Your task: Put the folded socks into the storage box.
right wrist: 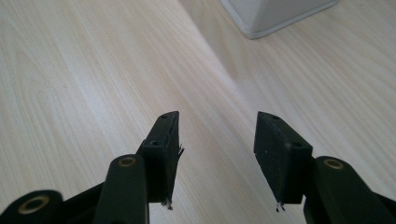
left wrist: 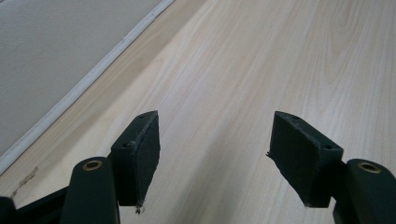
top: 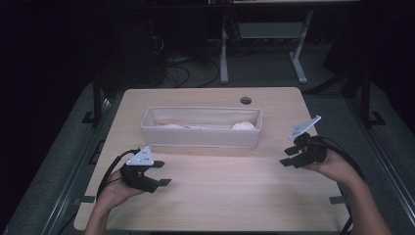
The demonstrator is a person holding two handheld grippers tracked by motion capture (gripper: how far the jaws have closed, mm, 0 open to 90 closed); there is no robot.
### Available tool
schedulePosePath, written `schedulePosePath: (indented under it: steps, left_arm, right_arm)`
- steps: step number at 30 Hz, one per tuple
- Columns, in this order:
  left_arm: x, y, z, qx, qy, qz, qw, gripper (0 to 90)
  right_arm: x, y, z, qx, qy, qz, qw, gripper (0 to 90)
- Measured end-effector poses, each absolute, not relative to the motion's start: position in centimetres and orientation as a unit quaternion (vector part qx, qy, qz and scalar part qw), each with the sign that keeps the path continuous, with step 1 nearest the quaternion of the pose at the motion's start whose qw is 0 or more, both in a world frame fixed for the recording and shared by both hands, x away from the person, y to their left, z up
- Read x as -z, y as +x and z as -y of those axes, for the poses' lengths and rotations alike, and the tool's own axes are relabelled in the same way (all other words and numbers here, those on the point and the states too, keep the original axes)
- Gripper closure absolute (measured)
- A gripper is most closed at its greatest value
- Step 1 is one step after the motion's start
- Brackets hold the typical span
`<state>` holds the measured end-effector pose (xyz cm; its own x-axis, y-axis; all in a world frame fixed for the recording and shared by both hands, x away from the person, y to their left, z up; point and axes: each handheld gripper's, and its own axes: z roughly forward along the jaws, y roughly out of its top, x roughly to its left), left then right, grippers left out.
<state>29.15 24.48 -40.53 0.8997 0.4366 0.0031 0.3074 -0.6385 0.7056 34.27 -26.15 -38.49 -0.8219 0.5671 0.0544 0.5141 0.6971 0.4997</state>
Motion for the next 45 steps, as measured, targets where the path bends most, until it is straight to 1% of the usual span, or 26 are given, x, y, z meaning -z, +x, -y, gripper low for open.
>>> schedulePosePath:
  steps: [28,45]
  left_arm:
    - [40.6,29.1,-24.7,-0.086,0.898,-0.211,0.377,33.1]
    - [40.6,29.0,-24.8,-0.086,0.899,-0.213,0.373,32.8]
  right_arm:
    - [41.1,31.1,27.2,-0.274,0.306,-0.911,0.044,49.5]
    - [42.0,28.0,27.3,-0.296,0.312,-0.902,0.041,47.6]
